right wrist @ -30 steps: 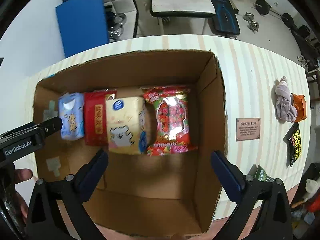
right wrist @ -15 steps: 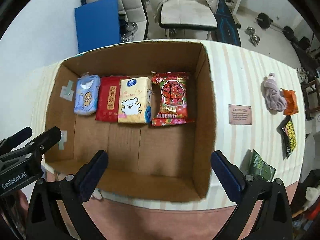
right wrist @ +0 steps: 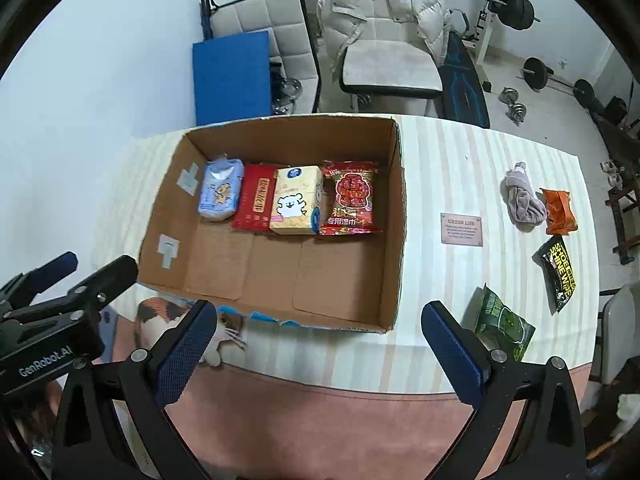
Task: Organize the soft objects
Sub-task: 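Grasp the green snack bag with left tool while right grasps shoe-shine wipes pack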
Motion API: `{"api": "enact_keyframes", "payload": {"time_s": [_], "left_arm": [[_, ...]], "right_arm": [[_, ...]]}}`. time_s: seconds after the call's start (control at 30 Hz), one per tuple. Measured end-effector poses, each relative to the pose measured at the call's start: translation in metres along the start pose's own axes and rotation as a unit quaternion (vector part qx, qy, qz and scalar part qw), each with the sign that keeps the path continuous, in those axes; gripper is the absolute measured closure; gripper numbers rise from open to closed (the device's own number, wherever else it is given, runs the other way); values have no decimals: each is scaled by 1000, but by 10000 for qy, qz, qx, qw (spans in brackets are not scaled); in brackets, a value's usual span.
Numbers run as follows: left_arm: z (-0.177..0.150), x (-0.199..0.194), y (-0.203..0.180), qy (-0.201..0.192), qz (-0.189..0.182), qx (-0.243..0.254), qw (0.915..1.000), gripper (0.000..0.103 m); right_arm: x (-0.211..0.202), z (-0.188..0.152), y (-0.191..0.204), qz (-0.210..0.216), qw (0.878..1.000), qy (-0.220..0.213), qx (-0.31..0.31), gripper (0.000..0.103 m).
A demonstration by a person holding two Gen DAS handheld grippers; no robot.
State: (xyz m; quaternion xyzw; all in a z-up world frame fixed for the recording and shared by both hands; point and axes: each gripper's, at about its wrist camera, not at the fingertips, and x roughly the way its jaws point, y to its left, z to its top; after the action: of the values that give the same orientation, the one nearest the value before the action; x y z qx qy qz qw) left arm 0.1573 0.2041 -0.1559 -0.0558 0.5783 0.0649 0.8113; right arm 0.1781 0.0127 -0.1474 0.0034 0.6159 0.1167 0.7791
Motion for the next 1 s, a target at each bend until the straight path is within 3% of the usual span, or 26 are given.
{"api": "enact_keyframes", "payload": {"time_s": [0.13,0.3,0.4,0.47,0.63,0.7,0.9,0.93,1.0], "left_arm": [[-2,-11,-29,88,-171,-130,9997,2],[-10,-3,-94,510,-797,-258,9952,2],[-20,31,-152,1185,-1531,-372,9804,2],[-29,57,-190,1571,-1829,-413,9696,2],[-49,140,-277,2487,-1959,-552,9470,5],[-57,169,-302,2800,-1854,-615,9399,7],[-82,243,-348,3595,-1693,-892,9133,7],[-84,250,-352,3658,-1649,-983,9107,7],[-85,257,-357,3626,-1556,-1002,9134,17]], "right_arm": [[-17,-3,-27,165,9997,-129,146,0],[-40,-12,-92,143,9984,-206,508,0],[-50,-23,-159,-100,9962,-140,852,0],[-51,-29,-205,-324,9938,-28,1065,0],[-38,-42,-311,-856,9848,262,1487,0],[-27,-46,-348,-949,9816,398,1610,0],[25,-43,-410,-850,9799,828,1604,0],[36,-40,-416,-835,9800,913,1556,0],[59,-32,-426,-853,9810,1099,1353,0]]}}
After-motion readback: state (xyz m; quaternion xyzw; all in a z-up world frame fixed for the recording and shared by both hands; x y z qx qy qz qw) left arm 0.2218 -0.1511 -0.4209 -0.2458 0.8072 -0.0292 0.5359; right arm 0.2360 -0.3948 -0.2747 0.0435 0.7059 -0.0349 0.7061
